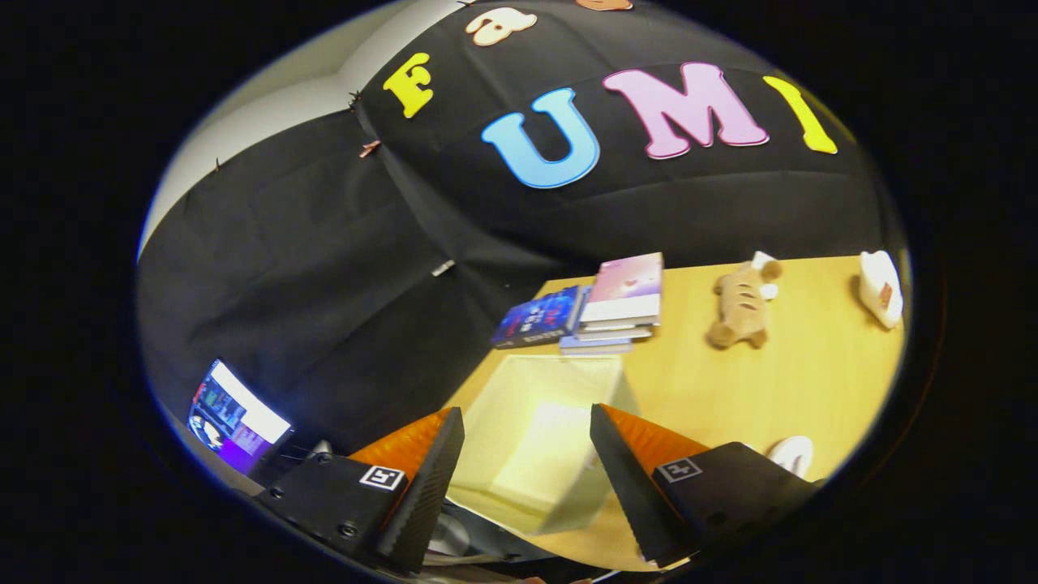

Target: Open the storage box then place both shoes into the box .Put the left shoe in first, then the right shoe, with the right side of both shoes facing outward in a uniform manner.

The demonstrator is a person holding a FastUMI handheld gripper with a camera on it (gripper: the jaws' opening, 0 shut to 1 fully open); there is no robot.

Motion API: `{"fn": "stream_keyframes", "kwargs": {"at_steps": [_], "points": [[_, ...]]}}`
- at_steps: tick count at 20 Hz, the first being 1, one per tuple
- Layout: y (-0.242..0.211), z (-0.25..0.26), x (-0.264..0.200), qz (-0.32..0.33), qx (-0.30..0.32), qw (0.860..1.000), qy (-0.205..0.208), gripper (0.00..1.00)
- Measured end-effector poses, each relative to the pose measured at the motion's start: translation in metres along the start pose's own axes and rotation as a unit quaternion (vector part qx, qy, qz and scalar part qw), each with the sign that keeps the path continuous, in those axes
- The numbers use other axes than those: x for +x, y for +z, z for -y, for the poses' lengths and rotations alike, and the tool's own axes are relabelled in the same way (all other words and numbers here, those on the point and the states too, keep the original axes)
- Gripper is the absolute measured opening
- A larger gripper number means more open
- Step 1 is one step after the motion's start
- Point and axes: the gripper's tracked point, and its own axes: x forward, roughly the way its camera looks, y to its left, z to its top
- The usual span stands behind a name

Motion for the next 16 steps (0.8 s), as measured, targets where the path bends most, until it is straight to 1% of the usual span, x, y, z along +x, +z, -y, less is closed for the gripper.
{"fn": "stream_keyframes", "kwargs": {"at_steps": [3,5,9,10,11,12,14,15,16], "points": [[-0.035,0.051,-0.025,-0.04,-0.017,0.997,-0.063,0.96],[-0.061,0.076,-0.039,-0.07,-0.028,0.993,-0.095,0.96],[-0.113,0.116,-0.053,-0.128,-0.053,0.979,-0.149,0.96],[-0.123,0.124,-0.057,-0.139,-0.06,0.976,-0.157,0.96],[-0.134,0.133,-0.058,-0.149,-0.065,0.973,-0.166,0.9],[-0.144,0.14,-0.056,-0.16,-0.069,0.969,-0.173,0.88],[-0.161,0.154,-0.058,-0.181,-0.075,0.963,-0.184,0.8],[-0.171,0.16,-0.057,-0.194,-0.08,0.959,-0.19,0.77],[-0.18,0.166,-0.056,-0.207,-0.087,0.955,-0.194,0.78]]}}
